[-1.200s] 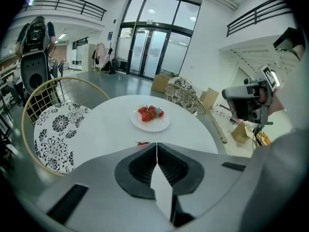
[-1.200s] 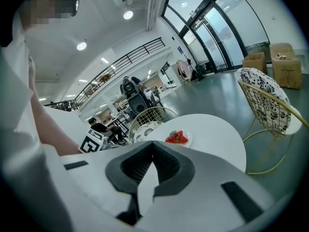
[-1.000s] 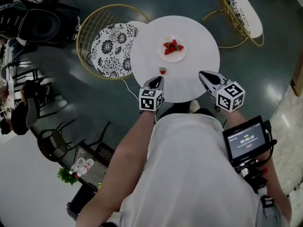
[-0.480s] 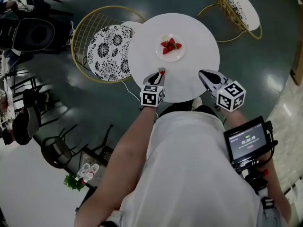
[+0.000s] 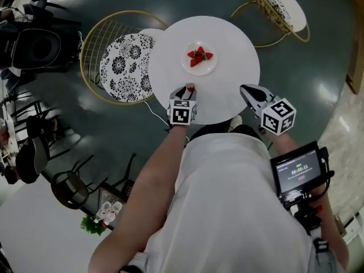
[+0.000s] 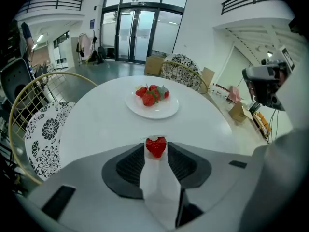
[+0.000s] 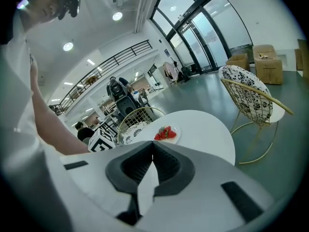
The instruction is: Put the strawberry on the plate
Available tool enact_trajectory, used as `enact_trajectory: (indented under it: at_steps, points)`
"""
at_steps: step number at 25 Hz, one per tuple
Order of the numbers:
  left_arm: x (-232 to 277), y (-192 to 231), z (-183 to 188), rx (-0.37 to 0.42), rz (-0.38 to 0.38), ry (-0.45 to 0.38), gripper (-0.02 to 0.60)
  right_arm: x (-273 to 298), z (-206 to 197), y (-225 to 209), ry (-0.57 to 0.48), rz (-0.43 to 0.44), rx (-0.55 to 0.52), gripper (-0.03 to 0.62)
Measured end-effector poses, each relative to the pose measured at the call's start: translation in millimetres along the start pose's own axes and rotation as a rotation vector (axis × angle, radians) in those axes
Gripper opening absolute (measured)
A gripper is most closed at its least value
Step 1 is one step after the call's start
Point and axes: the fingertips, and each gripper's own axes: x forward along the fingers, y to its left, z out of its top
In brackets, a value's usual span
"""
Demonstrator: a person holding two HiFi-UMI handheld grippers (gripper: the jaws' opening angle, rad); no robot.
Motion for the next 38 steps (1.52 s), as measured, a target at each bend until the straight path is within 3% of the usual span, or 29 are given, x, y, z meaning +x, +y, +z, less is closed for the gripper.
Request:
enact_trajectory:
  at_steps: [19, 29, 38]
  points:
    - [-0.1, -1.2, 17.2, 0.045, -0.025, -0.015, 0.137, -1.5, 2.4, -4.4, -0.018, -0.020, 0.022, 0.006]
    - [-13.1, -17.2, 49.4, 0.033, -0.078, -0.082, 0.137, 0.2, 9.7, -4.2, -0.038, -0.021, 0.024, 0.006]
    - [4.3, -31.7, 79.2, 0.017, -0.098, -0.077, 0.137, -0.4, 9.3, -6.1, -0.050, -0.032, 0.037, 0.008]
